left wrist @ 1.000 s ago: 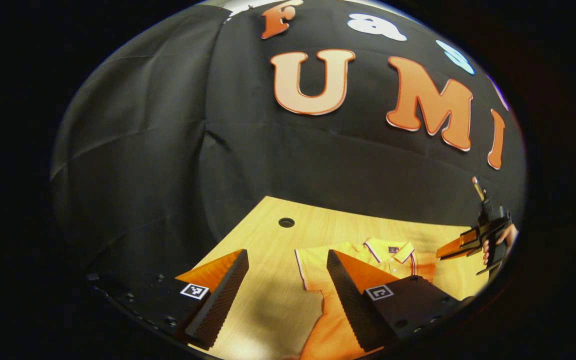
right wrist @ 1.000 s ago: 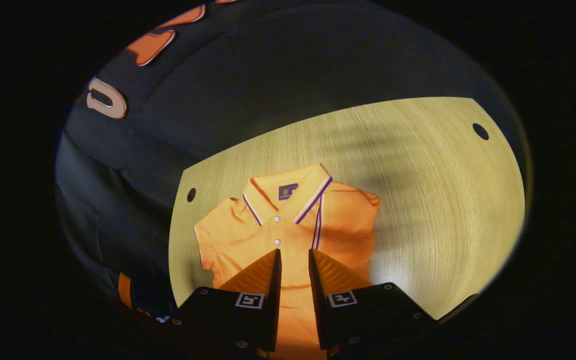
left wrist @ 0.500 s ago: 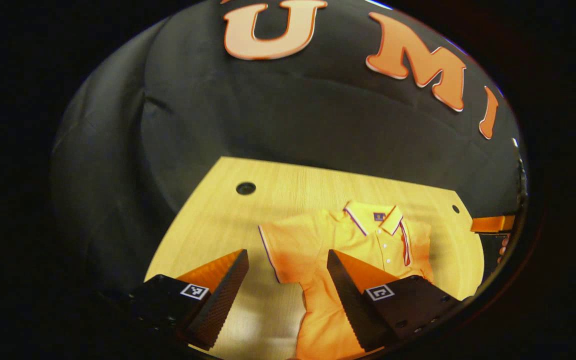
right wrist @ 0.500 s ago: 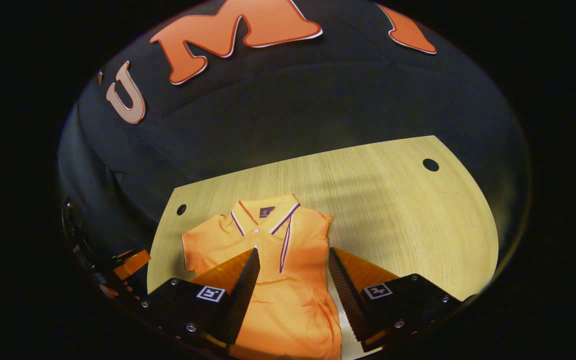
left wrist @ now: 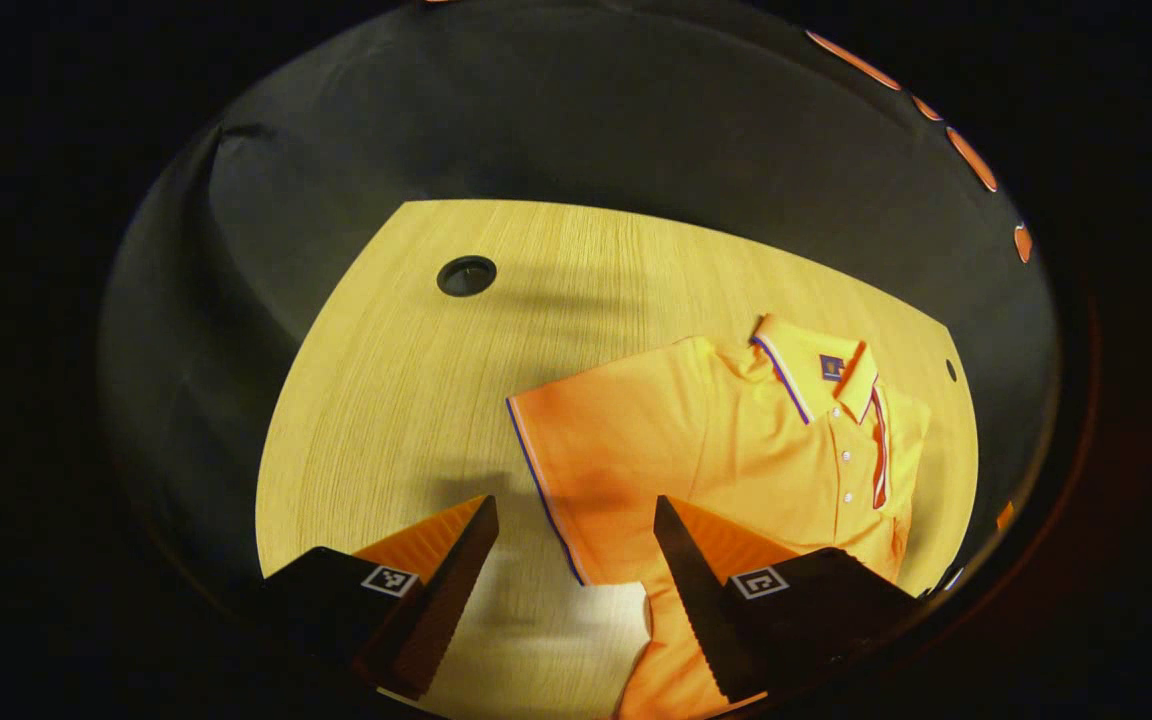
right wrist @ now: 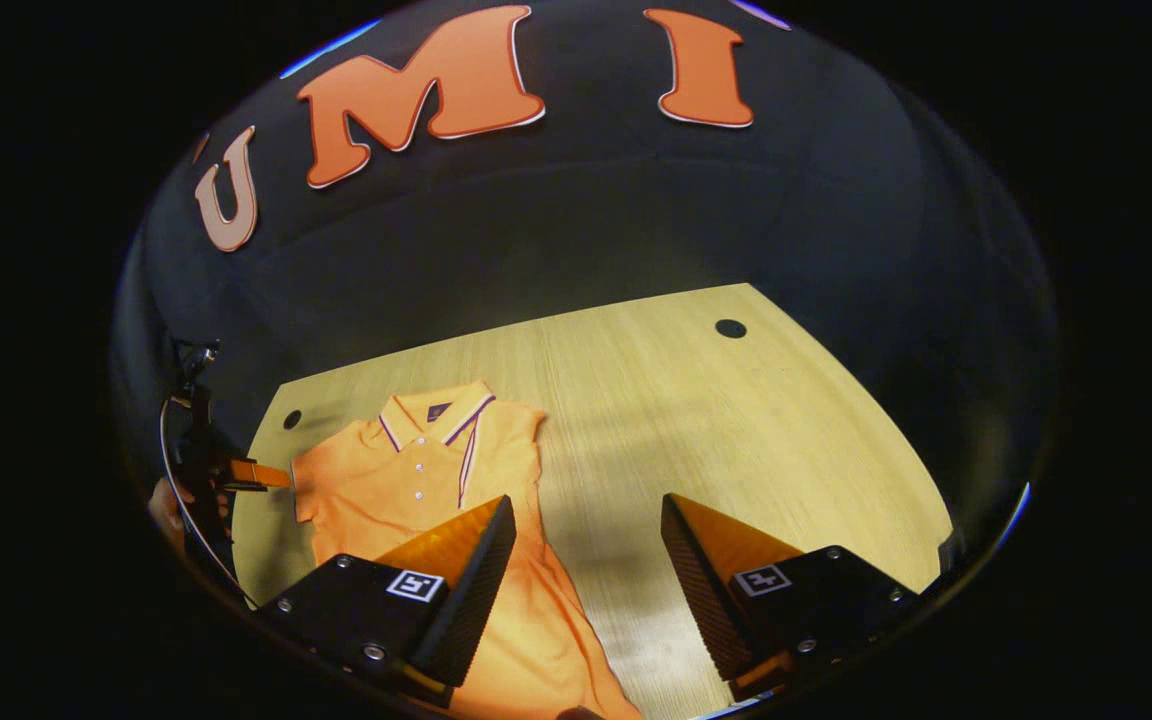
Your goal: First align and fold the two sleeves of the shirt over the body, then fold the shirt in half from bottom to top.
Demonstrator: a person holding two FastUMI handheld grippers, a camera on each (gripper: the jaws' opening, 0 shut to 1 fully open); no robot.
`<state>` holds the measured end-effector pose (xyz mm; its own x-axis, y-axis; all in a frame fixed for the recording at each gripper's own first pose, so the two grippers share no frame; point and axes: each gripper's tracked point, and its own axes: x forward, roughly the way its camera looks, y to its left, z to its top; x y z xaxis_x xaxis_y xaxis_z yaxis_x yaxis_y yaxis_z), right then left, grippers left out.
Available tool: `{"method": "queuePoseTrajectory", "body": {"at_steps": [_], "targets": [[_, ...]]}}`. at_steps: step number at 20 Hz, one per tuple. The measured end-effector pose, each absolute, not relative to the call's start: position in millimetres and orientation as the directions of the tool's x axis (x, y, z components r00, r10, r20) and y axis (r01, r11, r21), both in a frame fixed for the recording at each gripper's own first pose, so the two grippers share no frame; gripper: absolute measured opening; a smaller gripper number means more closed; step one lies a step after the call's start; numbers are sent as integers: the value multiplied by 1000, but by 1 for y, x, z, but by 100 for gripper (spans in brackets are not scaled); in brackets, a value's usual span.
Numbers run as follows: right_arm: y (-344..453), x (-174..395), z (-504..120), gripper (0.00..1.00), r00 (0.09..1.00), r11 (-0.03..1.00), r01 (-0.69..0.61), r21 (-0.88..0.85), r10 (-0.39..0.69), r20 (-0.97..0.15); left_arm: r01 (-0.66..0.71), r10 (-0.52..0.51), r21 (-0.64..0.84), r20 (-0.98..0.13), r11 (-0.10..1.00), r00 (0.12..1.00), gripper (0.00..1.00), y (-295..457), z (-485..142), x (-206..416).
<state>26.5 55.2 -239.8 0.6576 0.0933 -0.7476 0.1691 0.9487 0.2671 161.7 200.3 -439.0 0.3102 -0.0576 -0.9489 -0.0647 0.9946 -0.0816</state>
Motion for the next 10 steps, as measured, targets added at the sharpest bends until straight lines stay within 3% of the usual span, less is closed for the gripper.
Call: {"method": "queuePoseTrajectory", "body": {"at_steps": [3, 7, 10], "targets": [[43, 19, -230, 90, 681, 948, 196, 252, 53, -730, -83, -89, -108, -975, 991, 203, 96, 198, -460, 165], [36, 18, -223, 90, 685, 953, 197, 231, 35, -728, -102, -83, -96, -989, 990, 121, 81, 202, -476, 169], [35, 17, -216, 90, 702, 963, 171, 206, 28, -712, -75, -27, -34, -995, 997, 91, 84, 213, -484, 173]]}}
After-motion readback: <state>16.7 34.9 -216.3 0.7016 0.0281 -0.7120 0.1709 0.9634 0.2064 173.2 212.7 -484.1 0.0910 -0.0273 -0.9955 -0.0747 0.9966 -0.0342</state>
